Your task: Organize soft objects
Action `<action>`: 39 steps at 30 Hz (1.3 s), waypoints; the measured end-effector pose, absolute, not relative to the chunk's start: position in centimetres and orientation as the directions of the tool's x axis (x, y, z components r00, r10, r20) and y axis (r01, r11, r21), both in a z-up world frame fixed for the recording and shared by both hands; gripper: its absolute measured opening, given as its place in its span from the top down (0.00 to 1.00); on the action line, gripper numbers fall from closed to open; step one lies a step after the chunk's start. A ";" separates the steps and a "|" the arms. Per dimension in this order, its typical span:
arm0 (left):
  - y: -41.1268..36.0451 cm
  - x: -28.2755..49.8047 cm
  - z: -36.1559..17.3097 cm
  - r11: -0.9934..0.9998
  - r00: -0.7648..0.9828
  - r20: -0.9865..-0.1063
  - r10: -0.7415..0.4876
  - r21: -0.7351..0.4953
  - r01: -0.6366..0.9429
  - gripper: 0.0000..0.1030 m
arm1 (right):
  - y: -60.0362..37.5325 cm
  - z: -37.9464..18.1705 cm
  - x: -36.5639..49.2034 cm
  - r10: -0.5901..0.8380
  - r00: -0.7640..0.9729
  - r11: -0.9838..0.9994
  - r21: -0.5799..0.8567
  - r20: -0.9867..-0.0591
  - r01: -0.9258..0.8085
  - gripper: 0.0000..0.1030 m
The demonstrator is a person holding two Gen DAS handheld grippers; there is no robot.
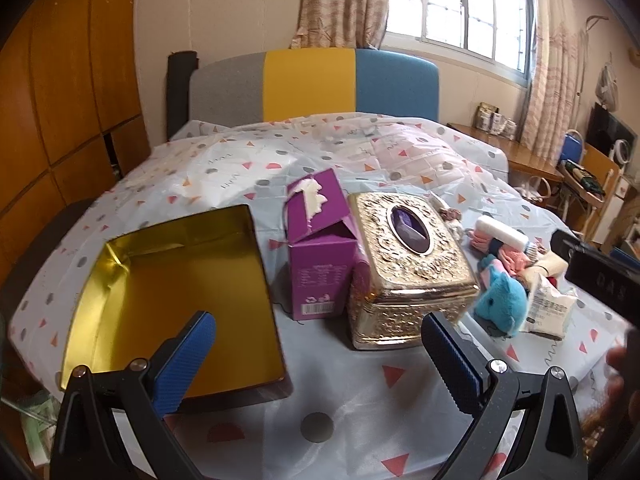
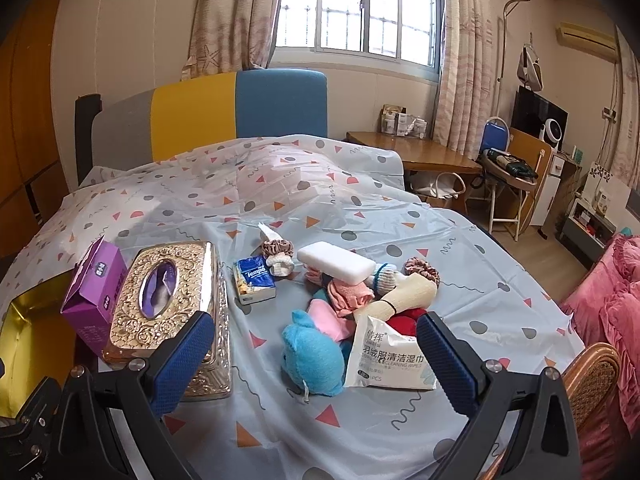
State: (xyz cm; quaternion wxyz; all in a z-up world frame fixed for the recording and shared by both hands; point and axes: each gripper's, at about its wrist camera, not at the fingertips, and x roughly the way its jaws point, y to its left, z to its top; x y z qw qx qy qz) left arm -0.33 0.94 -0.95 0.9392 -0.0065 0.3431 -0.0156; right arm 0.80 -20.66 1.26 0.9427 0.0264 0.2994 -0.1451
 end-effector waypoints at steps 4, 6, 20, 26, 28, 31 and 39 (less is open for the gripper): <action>1.4 -0.2 -0.9 0.992 0.755 -0.645 -0.121 -0.093 0.080 0.00 | -22.3 1.5 1.6 -0.244 0.777 0.958 -0.017 -0.581 0.288 0.00; 1.7 0.1 -0.6 0.986 0.746 -0.645 -0.166 -0.133 0.105 0.00 | -23.5 1.7 2.4 -0.221 0.775 0.959 0.013 -0.592 0.284 0.00; -1.9 6.7 6.1 0.947 0.734 -0.620 -0.278 -0.048 0.318 0.00 | -34.8 -1.2 10.1 -0.215 0.726 0.916 0.122 -0.654 0.381 0.00; -6.7 14.3 6.8 0.933 0.636 -0.714 -0.292 -0.067 0.353 0.00 | -37.3 -3.5 10.0 -0.176 0.724 0.878 0.226 -0.667 0.421 0.00; -9.4 17.3 6.3 0.921 0.590 -0.748 -0.303 -0.072 0.383 0.00 | -38.1 -3.6 9.7 -0.155 0.736 0.860 0.277 -0.659 0.429 0.00; -12.6 20.7 4.7 0.920 0.547 -0.792 -0.273 -0.047 0.390 0.01 | -38.5 -3.9 9.9 -0.119 0.730 0.852 0.308 -0.673 0.423 0.00; -20.1 30.1 -2.0 0.935 0.373 -0.905 -0.202 -0.065 0.349 0.20 | -38.8 -3.7 9.7 -0.080 0.757 0.841 0.363 -0.649 0.400 0.00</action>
